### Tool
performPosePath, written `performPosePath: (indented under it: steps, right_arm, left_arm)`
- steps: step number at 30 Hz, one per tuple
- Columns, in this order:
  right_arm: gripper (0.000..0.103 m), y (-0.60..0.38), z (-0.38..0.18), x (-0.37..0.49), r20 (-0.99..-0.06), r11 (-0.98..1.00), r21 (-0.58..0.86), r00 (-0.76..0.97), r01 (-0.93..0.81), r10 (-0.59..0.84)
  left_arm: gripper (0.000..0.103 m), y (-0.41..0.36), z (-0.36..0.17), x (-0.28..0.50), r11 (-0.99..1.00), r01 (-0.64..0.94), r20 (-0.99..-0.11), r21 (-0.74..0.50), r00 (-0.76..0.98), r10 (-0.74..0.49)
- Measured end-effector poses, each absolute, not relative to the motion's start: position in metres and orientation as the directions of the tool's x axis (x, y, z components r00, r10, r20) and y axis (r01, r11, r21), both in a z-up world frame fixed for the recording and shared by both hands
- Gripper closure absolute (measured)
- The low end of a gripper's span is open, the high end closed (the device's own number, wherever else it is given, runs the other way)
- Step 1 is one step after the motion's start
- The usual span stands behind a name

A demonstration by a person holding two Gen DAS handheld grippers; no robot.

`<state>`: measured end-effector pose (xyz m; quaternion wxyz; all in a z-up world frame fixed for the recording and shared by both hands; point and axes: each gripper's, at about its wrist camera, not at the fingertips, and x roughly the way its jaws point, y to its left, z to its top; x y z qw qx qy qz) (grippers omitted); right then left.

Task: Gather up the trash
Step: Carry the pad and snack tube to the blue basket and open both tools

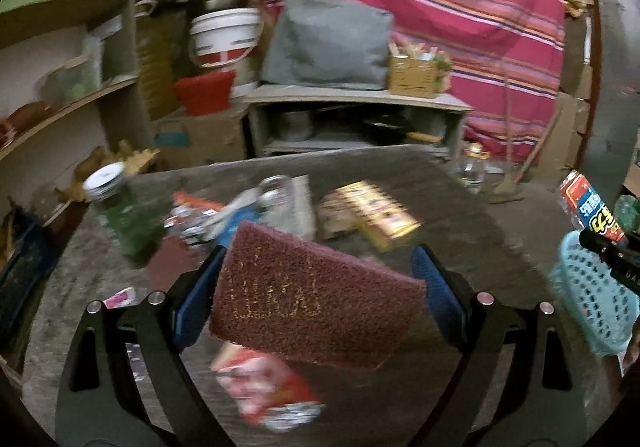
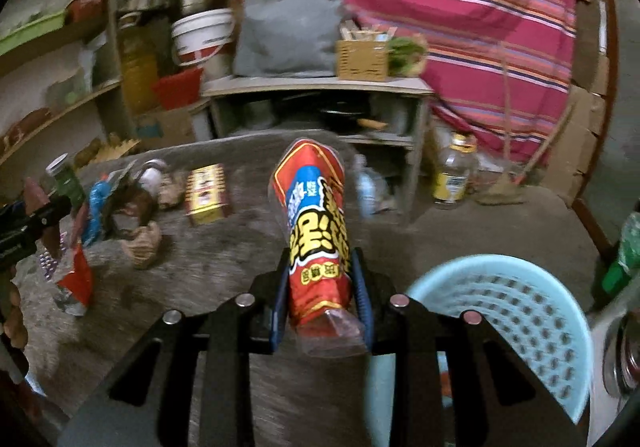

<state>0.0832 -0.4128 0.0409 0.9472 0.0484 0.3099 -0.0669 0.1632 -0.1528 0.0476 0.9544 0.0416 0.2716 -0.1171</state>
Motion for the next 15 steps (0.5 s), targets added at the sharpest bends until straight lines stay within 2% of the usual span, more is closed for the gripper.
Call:
performPosePath:
  steps: [9,15]
  right_arm:
    - [0.074,-0.497,0.039,0.027,-0.594,0.955,0.045,0.776,0.295,-0.212]
    - [0.074,-0.536,0.029,0.001,-0.612,0.931,0.029,0.743,0.365,-0.272]
  left_arm:
    - [0.014,-0.261,0.053,0.136,0.925,0.381,-0.500,0.003,0.801,-0.329]
    - [0.014,-0.326,0.043,0.118,0.885,0.466,-0.520,-0.012,0.753,-0.404]
